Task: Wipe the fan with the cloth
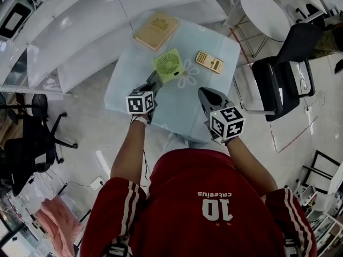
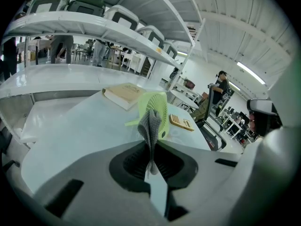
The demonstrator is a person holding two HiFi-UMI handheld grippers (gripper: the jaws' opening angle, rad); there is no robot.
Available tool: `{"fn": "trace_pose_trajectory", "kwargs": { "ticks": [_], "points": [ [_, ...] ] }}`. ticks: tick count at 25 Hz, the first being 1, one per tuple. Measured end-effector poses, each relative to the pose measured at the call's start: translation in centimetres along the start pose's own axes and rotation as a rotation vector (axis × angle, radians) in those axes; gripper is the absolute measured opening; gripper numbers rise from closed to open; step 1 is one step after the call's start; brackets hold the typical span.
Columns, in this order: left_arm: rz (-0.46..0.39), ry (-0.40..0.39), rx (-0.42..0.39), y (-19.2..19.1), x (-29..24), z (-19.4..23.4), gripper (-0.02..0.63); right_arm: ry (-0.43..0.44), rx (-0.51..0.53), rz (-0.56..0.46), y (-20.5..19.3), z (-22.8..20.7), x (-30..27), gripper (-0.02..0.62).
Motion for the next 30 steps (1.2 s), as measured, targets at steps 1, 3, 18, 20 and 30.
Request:
{"fn": "trace_pose_trajectory", "kwargs": {
  "ticks": [1,3,18,20,30],
  "points": [
    [0.001,-0.002,-0.002,0.0,0.0,-0.1,0.028,-0.001,0.000,-0.001,0.0,0.0,0.0,0.003],
    [0.003,-0.006,-0.005,0.1,-0.1,-0.2,0.027,-0.004,-0.002,-0.002,0.1,0.0,0.0,0.003],
    [0.027,-0.043,-0.028,-0.2,-1.5,-2.0,0.028,-0.023,-0.015,0.001,-0.2,-0.7,0.5,0.003],
    [0.029,-0.047,-0.030,-0.1,-1.7,-2.2,0.028,-0.023,-0.014,0.001,-0.1,-0.8,0.5,0.003],
    [0.048,-0.061,-0.034,0.2,-3.3,-3.1,0.027,-0.032,-0.035,0.010,-0.1,-2.2,0.4,0.003]
  ]
}}
Point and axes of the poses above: the fingertips, and each gripper's own axes: x backward along the fingers, z to its left, y out of its top, the point moved 5 cm from there along x, backward along the fingers, and after that the axes turned 4 degrees about x, right-handed, at the moved point
